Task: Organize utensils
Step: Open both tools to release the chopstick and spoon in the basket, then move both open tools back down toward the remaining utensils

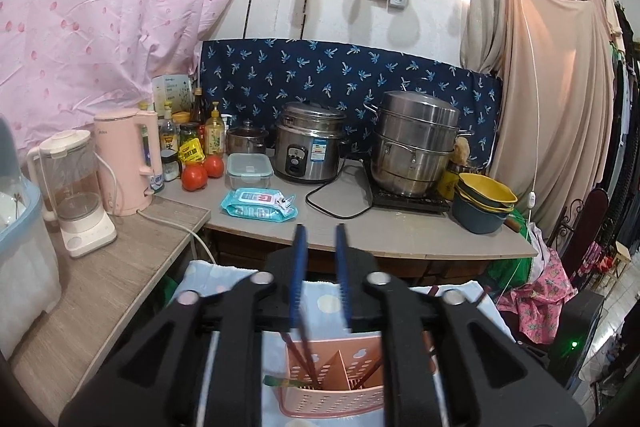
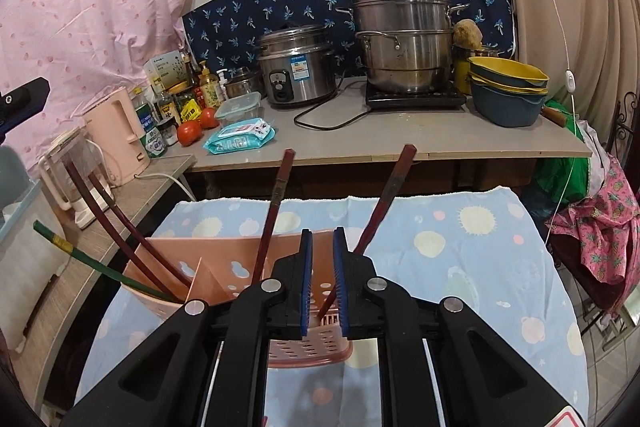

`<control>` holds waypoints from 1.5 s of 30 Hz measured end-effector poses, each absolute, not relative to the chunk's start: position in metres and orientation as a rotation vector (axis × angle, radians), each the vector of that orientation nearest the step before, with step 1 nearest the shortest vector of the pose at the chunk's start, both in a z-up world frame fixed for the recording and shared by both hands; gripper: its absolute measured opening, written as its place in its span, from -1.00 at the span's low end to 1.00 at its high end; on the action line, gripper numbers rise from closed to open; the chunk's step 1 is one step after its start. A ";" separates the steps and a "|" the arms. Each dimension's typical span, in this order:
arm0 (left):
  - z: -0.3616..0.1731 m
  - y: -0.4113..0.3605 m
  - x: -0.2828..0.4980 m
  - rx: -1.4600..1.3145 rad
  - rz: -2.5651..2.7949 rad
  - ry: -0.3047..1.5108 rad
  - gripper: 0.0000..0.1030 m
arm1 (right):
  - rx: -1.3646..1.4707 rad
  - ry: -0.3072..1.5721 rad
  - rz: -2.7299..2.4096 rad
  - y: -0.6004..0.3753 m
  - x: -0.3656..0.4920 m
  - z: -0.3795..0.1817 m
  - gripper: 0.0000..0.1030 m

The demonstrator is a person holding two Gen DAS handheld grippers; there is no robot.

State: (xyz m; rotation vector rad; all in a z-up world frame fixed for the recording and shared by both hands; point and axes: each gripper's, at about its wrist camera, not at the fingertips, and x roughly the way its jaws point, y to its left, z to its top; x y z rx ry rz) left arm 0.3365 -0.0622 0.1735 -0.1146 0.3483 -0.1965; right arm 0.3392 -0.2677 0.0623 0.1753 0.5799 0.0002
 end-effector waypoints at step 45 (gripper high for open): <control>-0.050 -0.018 0.121 -0.011 -0.224 0.853 -0.57 | 0.218 0.854 0.055 -0.206 0.066 -0.072 -0.77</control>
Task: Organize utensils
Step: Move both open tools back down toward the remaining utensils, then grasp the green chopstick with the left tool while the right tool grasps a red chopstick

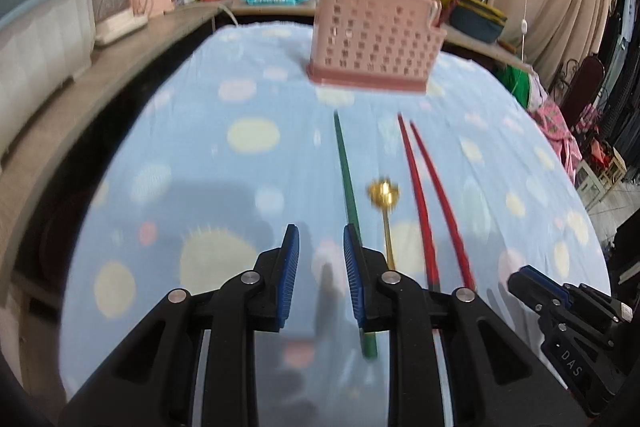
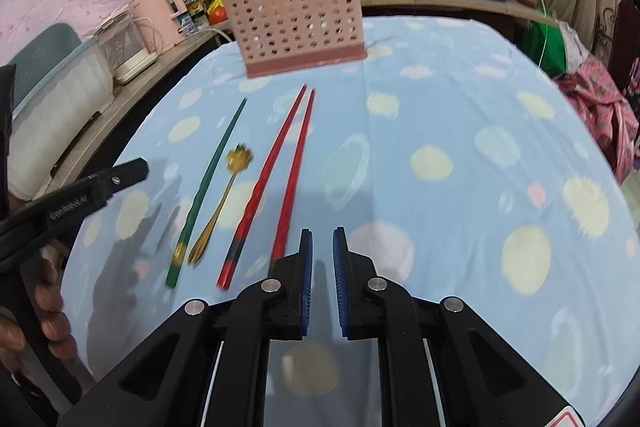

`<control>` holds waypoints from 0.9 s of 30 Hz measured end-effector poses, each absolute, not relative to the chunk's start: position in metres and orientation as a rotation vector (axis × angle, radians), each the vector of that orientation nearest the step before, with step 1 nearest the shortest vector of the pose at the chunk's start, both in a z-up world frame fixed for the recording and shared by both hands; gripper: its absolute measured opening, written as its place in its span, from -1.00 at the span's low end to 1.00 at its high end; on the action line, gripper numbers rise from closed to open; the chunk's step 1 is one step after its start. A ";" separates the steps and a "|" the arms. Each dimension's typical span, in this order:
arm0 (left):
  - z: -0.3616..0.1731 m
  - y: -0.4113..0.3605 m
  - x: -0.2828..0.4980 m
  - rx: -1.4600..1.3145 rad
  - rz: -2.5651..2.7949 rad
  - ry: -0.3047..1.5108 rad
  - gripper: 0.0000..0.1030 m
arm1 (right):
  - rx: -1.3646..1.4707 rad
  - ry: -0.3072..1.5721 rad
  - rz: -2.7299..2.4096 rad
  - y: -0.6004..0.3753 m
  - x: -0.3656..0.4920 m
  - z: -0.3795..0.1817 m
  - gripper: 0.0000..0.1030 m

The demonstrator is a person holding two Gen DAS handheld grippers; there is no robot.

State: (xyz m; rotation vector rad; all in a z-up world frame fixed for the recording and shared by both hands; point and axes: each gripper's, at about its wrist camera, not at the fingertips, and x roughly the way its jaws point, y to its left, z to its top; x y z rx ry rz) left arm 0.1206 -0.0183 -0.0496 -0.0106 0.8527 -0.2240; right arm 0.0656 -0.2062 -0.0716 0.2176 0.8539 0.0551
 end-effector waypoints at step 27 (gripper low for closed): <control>-0.088 -0.034 0.086 0.043 -0.287 0.892 -0.36 | 0.202 0.894 0.105 -0.174 0.061 -0.096 -0.76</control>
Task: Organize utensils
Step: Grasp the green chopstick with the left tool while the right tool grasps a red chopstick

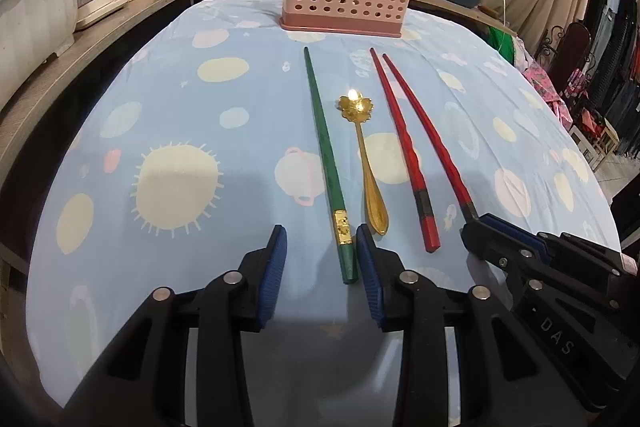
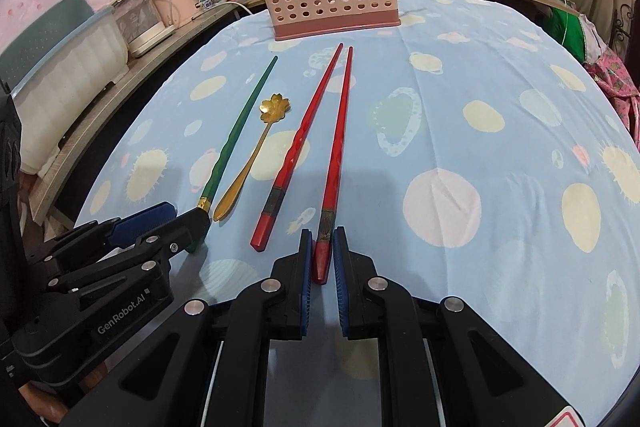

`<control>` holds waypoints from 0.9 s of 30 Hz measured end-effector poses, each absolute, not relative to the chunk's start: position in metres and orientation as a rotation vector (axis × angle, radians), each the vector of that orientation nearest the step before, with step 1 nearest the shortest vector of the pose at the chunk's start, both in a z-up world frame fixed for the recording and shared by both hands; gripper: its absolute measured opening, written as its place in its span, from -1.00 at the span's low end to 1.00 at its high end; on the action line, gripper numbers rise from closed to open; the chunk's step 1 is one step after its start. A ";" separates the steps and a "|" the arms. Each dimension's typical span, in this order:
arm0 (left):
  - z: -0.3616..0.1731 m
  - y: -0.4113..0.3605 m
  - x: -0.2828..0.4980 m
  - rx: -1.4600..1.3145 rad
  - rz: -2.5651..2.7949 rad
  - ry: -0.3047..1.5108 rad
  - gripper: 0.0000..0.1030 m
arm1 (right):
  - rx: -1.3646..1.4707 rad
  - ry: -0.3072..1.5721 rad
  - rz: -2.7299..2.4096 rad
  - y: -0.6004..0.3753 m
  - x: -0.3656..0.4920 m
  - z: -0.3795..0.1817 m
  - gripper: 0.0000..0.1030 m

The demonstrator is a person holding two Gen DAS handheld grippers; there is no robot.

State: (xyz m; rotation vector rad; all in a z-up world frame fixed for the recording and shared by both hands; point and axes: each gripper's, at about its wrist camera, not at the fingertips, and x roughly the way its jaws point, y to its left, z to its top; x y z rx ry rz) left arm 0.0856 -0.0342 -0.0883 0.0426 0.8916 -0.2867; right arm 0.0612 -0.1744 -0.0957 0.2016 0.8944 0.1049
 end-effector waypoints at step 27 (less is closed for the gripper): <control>-0.077 -0.024 0.075 -0.010 -0.324 0.890 -0.87 | 0.208 0.845 0.079 -0.187 0.047 -0.085 -0.83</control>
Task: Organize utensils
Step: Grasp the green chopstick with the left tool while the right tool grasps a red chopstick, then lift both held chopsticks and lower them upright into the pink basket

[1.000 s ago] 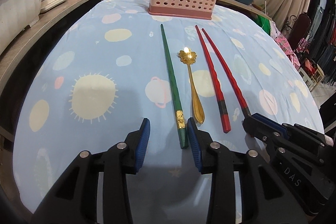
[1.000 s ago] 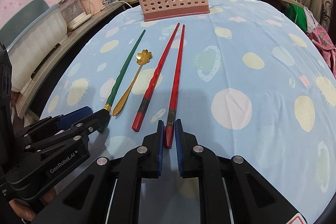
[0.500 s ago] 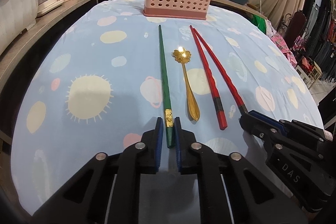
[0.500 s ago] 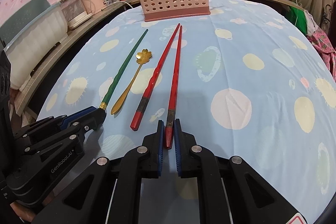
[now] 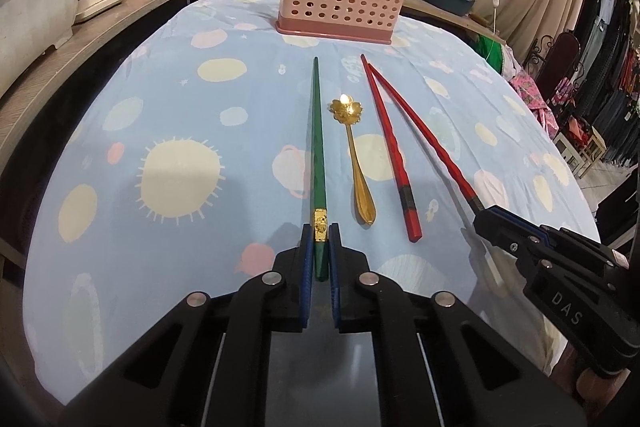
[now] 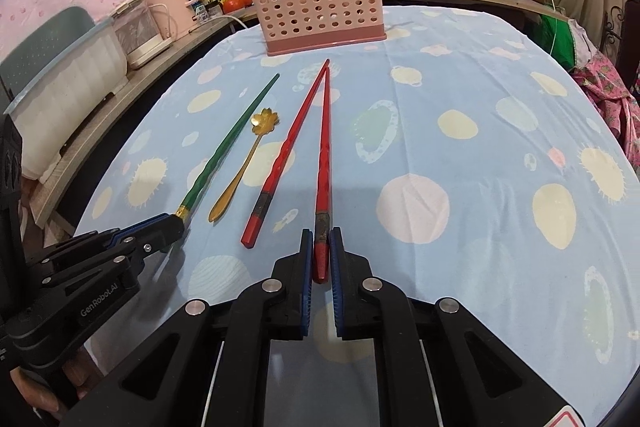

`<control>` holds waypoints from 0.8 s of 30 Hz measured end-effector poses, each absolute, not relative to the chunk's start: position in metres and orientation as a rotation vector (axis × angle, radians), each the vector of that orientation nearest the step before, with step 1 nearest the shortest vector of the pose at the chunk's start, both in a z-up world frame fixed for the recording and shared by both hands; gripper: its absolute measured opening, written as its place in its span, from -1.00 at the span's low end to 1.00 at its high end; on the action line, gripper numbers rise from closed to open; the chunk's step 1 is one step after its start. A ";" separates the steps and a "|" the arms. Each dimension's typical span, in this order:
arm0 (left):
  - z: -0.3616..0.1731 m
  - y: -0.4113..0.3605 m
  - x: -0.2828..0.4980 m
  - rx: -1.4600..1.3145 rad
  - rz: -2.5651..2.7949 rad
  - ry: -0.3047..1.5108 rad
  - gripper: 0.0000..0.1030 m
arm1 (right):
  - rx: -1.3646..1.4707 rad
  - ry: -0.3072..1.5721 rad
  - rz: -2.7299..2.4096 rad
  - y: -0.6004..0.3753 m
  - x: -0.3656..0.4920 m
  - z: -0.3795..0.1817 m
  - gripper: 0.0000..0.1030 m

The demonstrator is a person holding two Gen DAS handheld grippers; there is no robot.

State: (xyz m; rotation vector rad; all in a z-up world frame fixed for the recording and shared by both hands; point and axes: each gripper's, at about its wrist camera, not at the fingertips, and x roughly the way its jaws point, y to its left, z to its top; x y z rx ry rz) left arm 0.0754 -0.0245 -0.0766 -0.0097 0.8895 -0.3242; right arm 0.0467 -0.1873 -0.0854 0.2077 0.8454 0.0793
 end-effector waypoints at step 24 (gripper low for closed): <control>0.014 -0.002 0.086 -0.104 -0.319 0.702 -0.87 | 0.285 0.610 0.062 -0.225 0.040 0.004 -0.84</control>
